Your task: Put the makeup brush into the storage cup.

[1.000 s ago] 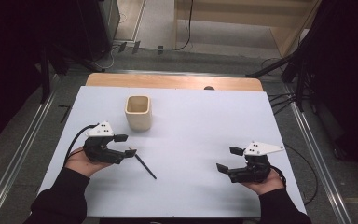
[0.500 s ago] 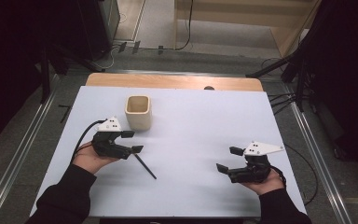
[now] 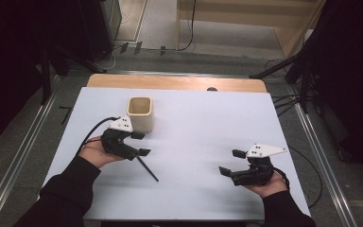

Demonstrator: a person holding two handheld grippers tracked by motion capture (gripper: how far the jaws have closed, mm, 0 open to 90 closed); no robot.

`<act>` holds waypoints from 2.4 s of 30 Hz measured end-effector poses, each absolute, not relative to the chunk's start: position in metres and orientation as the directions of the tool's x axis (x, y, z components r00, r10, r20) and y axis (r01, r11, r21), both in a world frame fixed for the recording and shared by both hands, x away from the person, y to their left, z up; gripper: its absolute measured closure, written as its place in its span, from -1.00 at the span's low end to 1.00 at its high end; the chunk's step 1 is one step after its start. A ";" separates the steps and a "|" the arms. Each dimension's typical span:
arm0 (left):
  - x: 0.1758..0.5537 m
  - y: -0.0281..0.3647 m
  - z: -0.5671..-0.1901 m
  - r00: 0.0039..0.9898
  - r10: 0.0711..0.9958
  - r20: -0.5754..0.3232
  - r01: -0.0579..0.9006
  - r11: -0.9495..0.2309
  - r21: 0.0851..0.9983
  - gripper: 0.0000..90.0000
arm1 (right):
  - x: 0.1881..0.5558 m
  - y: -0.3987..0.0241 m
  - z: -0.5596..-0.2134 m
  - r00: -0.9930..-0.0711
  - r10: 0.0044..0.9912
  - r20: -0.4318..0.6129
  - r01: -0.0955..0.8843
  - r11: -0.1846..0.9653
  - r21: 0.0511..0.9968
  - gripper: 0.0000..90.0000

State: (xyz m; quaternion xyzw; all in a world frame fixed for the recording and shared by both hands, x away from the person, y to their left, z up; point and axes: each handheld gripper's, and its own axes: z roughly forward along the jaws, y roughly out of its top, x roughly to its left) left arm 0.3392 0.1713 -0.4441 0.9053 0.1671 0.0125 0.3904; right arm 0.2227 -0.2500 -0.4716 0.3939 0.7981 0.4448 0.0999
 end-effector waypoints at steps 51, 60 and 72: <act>0.365 0.156 -0.416 0.958 -0.271 0.088 -0.283 -0.871 0.402 -0.30 | 0.224 -0.246 -0.475 -0.686 0.701 0.194 0.554 0.330 0.765 -0.63; 0.359 0.150 -0.412 0.921 -0.366 0.137 -0.390 -0.872 0.296 -0.28 | 0.224 -0.246 -0.475 -0.686 0.701 0.194 0.557 0.334 0.761 -0.63; 0.358 0.139 -0.414 0.882 -0.456 0.120 -0.471 -0.847 0.248 -0.25 | 0.224 -0.246 -0.476 -0.687 0.701 0.190 0.557 0.342 0.757 -0.63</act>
